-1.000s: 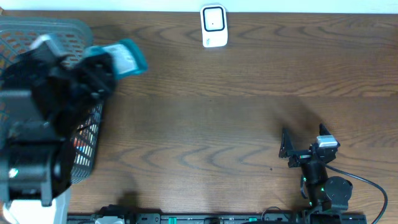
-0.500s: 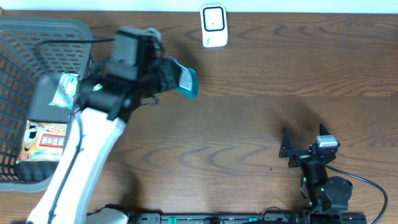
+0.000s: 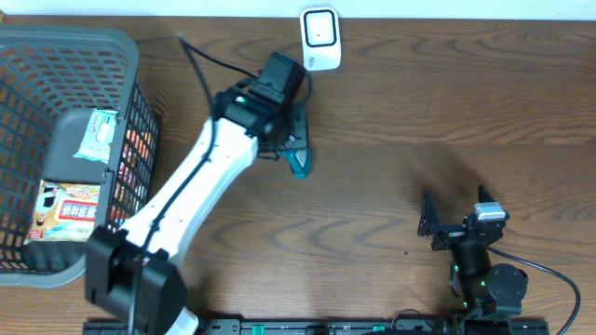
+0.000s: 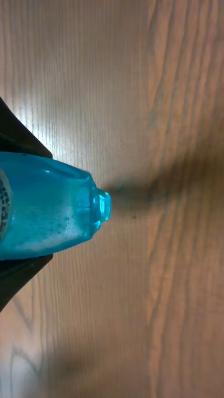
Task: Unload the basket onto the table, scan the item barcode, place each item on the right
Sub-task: 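Carry the bottle toward the scanner and lower it onto the table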
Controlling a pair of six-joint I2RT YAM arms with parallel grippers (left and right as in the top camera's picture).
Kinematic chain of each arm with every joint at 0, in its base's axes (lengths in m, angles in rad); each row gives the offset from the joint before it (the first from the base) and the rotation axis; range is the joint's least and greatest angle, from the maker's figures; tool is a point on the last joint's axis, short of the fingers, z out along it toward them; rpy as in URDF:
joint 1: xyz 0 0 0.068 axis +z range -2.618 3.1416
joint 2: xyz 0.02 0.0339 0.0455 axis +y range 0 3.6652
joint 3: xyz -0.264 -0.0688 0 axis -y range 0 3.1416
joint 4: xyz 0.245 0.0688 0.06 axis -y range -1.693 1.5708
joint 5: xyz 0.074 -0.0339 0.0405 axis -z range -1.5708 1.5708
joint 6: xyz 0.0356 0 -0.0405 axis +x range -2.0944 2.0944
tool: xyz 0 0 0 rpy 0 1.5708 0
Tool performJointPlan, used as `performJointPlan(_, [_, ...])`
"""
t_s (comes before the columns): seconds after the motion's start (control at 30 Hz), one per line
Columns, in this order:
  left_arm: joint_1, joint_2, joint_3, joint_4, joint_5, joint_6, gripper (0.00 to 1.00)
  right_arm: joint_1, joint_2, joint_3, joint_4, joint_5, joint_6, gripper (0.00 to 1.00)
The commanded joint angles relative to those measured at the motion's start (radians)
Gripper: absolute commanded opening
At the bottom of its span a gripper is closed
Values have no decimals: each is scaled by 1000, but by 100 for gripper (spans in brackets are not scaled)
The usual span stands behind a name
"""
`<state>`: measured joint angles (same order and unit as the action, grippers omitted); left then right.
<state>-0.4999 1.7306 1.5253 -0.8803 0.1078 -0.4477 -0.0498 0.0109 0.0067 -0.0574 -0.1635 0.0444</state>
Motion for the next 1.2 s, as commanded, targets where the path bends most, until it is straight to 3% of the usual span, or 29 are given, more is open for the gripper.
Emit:
performJointPlan(0.0, [-30,41,23,13,-16,-1,19,6,-4,-1,-4,4,-8,99])
performJointPlan(0.33, [-116,121,21,51,-24,-60,19,6,-4,-1,-4,4,-8,99])
performJointPlan(0.6, [-212,131,-25,108,-192,-158,19,6,-4,-1,-4,4,-8,99])
performJointPlan(0.83, [-259,132,-106,192,-199,-189,19,6,-4,-1,-4,4,-8,99])
performJointPlan(1.17, [-259,132,-151,193,-198,-205,20,6,-4,-1,-4,4,-8,99])
